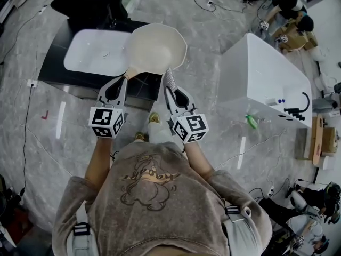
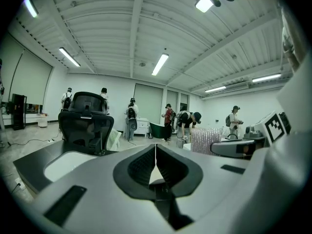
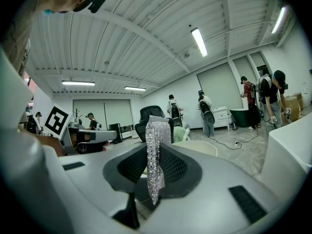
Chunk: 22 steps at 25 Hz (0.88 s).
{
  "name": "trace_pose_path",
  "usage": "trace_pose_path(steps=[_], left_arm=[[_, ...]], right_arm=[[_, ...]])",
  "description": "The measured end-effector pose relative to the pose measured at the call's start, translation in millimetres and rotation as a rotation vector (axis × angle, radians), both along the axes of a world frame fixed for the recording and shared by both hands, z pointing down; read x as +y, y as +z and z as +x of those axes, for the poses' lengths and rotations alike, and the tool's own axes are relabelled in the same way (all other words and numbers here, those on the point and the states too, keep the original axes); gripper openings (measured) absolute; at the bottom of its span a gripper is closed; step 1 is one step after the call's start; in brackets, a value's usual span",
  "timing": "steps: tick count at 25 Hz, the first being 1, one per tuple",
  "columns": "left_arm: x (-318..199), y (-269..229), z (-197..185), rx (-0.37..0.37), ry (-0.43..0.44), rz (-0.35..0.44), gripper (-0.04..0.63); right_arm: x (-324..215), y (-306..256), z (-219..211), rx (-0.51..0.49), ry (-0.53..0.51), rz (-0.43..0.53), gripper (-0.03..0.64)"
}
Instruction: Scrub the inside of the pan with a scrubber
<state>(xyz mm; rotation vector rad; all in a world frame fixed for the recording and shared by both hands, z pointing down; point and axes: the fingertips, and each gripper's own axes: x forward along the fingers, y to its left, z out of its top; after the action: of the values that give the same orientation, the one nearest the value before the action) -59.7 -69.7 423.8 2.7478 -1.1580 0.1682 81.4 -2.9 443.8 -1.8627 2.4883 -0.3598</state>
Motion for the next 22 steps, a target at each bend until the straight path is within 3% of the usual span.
trace_pose_path(steps=[9,14,21,22], left_arm=[[-47,-4,27,-0.012,-0.021,0.008,0.018],[-64,-8,44,0.087,0.002,-0.063,0.018],[-89,-7,55,0.042,-0.065,-0.03,0.024],[-92,-7,57,0.043,-0.067,-0.031,0.06]], right_arm=[[-60,-8,22,0.006,-0.057,0.024,0.08],[-89,-4,37,0.012,-0.094,0.027,0.08],[-119,-2,55,-0.001,-0.152,0.021,0.08],[-122,0,57,-0.002,-0.158,0.017,0.08]])
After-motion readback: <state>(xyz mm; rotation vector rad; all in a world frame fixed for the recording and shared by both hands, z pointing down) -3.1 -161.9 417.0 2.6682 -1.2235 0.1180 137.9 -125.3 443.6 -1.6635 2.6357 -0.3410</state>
